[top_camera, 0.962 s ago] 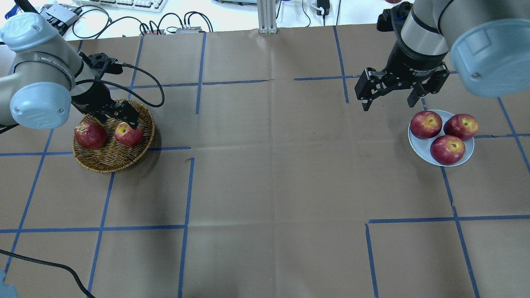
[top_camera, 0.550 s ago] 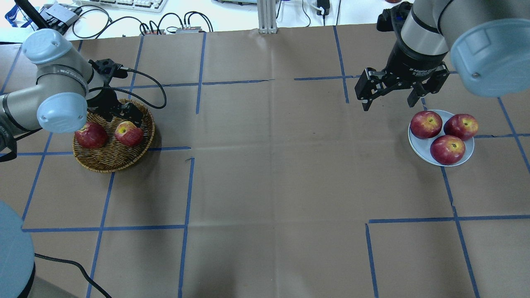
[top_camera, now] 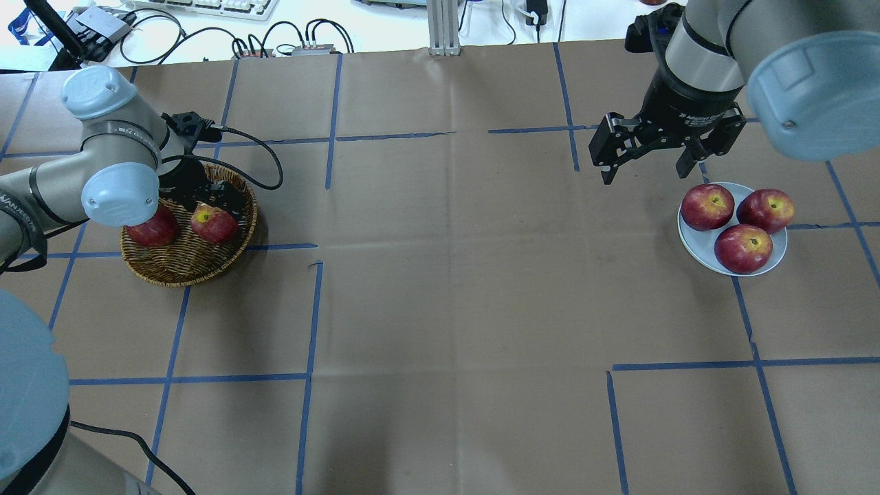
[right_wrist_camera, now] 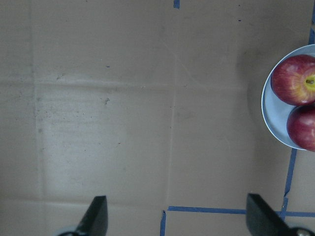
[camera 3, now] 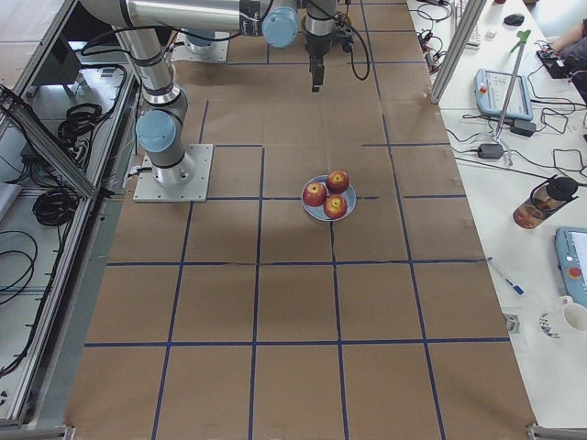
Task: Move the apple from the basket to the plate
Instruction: 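Descend the left gripper onto the yellow-red apple and close on it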
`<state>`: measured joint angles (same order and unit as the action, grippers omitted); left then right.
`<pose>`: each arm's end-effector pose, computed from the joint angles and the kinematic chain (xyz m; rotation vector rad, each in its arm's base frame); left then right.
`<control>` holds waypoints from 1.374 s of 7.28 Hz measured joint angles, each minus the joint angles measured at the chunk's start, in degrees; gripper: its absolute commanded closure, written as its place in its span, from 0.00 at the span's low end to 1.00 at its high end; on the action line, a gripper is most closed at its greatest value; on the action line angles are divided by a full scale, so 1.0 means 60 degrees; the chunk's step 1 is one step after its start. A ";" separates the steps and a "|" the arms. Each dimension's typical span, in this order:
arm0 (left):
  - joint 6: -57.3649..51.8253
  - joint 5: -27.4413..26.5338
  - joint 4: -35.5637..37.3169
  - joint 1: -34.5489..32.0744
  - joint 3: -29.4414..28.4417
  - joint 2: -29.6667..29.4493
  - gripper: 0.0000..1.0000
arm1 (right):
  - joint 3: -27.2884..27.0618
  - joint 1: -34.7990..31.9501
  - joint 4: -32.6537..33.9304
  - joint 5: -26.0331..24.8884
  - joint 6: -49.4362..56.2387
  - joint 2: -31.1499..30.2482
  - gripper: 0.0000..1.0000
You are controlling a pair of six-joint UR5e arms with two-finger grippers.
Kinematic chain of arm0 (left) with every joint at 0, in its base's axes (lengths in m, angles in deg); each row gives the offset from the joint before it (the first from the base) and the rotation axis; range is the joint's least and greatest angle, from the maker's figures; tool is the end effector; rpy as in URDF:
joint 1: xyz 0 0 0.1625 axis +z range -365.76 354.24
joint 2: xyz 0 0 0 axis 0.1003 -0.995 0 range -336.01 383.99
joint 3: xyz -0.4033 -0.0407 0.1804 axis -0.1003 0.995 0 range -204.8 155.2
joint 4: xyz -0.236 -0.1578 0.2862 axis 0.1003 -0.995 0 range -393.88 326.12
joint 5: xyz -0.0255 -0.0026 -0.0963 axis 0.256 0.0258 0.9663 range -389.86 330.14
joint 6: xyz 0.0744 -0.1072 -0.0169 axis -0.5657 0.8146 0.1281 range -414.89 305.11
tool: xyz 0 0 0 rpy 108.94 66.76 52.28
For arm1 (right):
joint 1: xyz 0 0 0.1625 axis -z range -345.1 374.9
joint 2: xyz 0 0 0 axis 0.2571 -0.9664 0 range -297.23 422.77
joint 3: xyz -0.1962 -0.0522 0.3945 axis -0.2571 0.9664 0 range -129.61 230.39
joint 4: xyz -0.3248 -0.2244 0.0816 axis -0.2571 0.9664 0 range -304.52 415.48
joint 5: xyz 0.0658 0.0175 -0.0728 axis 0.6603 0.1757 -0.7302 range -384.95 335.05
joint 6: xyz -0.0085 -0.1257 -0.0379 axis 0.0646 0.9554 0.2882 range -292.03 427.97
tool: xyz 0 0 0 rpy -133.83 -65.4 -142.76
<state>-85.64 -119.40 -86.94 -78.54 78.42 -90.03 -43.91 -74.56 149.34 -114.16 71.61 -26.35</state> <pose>0.0440 -0.5962 0.2054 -0.3690 -3.1103 -0.0024 0.1306 -0.4836 0.4380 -0.0842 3.1256 0.0355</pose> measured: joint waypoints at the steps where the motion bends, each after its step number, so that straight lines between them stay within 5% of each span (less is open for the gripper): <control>1: 0.0011 0.0001 -0.0011 0.0001 0.0004 -0.0075 0.02 | 0.0000 0.0003 0.0000 0.0000 -0.0003 0.0001 0.00; 2: 0.0024 0.0002 -0.0006 0.0006 0.0005 -0.0184 0.04 | 0.0000 0.0004 0.0000 0.0000 -0.0001 0.0001 0.00; 5: 0.0055 -0.0095 -0.0065 0.0010 0.0004 -0.0367 0.40 | 0.0000 -0.0001 0.0000 0.0000 0.0008 0.0001 0.00; 10: 0.0236 -0.0129 -0.0209 -0.0097 -0.0064 0.0061 0.47 | -0.0009 0.0001 0.0000 0.0000 0.0009 0.0001 0.00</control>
<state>-84.23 -120.17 -88.19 -79.12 78.04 -89.67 -43.97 -74.55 149.34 -114.16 71.66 -26.35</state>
